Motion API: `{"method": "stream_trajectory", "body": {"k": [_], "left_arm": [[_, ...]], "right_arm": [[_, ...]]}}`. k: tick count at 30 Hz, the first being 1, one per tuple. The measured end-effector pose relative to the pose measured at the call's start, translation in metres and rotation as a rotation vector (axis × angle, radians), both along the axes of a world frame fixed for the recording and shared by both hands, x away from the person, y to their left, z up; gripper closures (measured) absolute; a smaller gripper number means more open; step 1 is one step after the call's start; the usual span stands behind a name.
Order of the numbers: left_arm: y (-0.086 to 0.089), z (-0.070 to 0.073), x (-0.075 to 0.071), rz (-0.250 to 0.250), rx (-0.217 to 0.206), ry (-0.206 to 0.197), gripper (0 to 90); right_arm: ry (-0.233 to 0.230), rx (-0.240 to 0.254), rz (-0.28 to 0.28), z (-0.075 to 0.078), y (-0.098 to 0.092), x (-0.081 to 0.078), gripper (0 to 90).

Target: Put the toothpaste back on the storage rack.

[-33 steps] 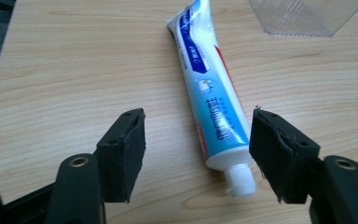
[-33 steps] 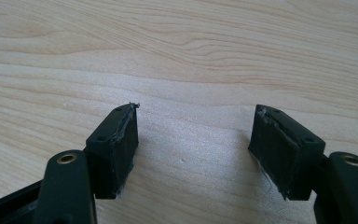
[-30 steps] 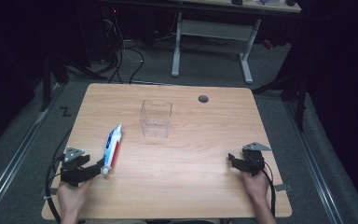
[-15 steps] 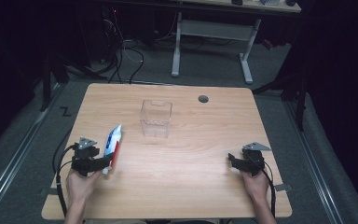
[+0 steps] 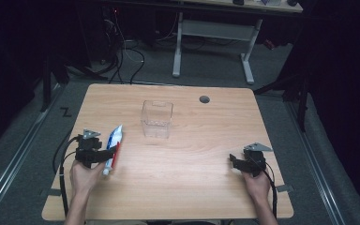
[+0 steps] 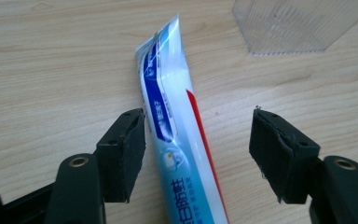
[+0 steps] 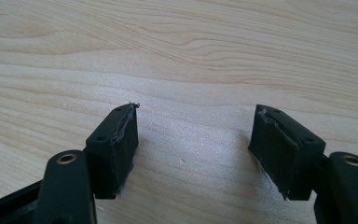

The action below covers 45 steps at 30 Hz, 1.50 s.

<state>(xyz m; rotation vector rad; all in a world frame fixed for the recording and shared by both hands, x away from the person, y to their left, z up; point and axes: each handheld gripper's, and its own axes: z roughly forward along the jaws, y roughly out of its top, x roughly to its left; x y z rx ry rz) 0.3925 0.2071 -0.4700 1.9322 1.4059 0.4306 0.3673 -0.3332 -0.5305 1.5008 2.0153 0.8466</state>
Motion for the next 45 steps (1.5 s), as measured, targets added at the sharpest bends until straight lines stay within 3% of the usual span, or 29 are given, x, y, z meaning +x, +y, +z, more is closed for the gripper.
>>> {"method": "stream_trajectory", "body": {"k": [14, 22, 26, 45], "left_arm": [[-0.006, 0.007, 0.026, 0.023, 0.039, -0.005, 36.4], [-0.008, 0.004, 0.042, 0.033, 0.044, 0.024, 38.7], [-0.006, 0.0, 0.048, 0.042, 0.026, 0.046, 39.8], [-0.003, -0.027, 0.066, 0.074, 0.058, 0.129, 41.5]], "right_arm": [[0.0, 0.0, -0.001, 0.0, 0.0, 0.0, 31.9], [0.0, 0.0, -0.001, 0.0, 0.0, 0.0, 31.9], [0.0, 0.0, -0.001, 0.0, 0.0, 0.0, 31.9], [0.0, 0.0, -0.001, 0.0, 0.0, 0.0, 31.9]]}}
